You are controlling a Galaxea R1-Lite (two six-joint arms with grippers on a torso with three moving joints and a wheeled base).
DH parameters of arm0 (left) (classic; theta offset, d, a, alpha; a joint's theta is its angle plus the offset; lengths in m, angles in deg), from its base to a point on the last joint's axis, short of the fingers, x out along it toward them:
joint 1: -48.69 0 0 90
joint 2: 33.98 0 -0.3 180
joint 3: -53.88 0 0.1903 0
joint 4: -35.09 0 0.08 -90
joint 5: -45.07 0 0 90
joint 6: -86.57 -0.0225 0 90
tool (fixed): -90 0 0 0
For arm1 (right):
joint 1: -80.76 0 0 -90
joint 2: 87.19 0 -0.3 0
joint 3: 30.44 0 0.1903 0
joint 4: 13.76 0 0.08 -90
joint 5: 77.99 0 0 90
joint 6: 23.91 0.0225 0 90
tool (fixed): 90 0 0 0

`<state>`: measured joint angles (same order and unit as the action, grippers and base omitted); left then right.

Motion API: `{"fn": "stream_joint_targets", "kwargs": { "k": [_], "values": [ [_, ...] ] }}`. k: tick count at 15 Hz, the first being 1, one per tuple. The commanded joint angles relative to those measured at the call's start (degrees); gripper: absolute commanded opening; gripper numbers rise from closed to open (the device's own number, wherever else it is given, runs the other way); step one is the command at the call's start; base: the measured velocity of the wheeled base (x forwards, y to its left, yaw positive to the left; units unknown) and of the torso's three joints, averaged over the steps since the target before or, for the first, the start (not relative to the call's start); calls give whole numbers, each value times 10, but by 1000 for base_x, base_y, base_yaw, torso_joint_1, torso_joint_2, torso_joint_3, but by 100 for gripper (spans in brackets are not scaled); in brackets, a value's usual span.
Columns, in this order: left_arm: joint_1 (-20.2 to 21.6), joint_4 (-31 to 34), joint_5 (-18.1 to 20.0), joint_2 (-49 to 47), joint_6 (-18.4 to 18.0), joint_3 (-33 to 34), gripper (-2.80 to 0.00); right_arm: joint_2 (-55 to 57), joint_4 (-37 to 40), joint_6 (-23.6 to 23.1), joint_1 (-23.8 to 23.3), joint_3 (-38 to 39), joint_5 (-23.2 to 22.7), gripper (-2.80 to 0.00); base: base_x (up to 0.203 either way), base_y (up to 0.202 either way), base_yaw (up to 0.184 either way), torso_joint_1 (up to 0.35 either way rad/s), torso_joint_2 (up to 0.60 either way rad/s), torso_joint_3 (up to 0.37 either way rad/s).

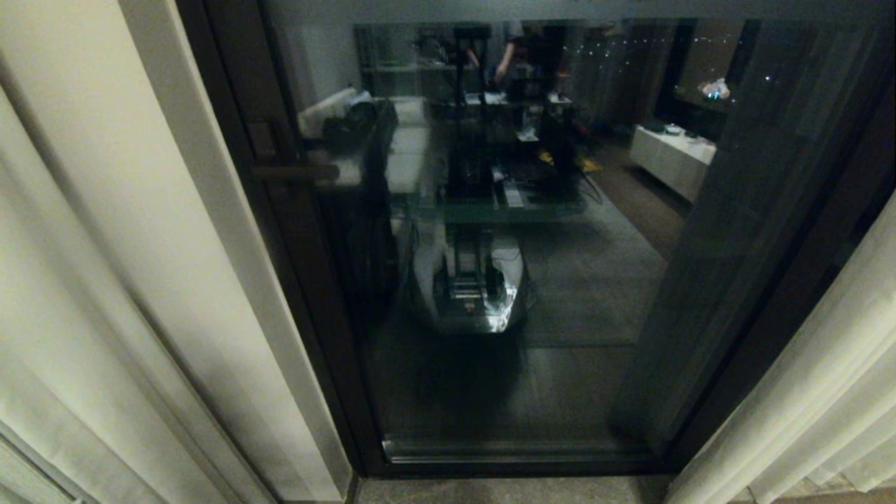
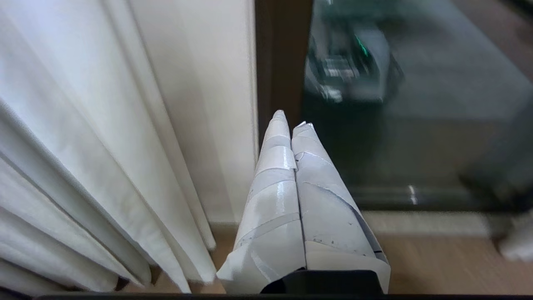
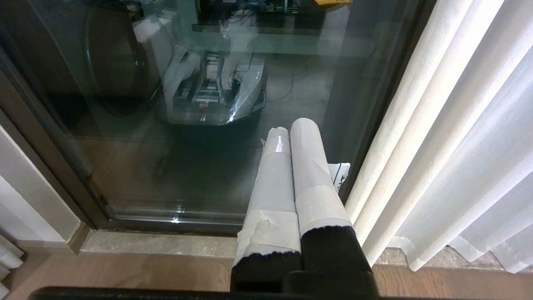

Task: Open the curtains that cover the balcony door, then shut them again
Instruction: Pull the inner curtains open on both sides

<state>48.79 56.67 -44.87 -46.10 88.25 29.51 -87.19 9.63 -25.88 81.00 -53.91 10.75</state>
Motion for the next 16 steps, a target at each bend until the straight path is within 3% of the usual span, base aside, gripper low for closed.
{"fn": "stream_joint_targets", "kwargs": {
  "k": [1, 16],
  "values": [
    [-4, 10, -9, 101, 1, 7, -280, 1, 0, 0, 0, 0, -1, -280, 0, 0, 0, 0, 0, 0],
    [-5, 12, -16, 121, 2, 10, -280, 1, 0, 0, 0, 0, -1, -280, 0, 0, 0, 0, 0, 0]
  ]
}}
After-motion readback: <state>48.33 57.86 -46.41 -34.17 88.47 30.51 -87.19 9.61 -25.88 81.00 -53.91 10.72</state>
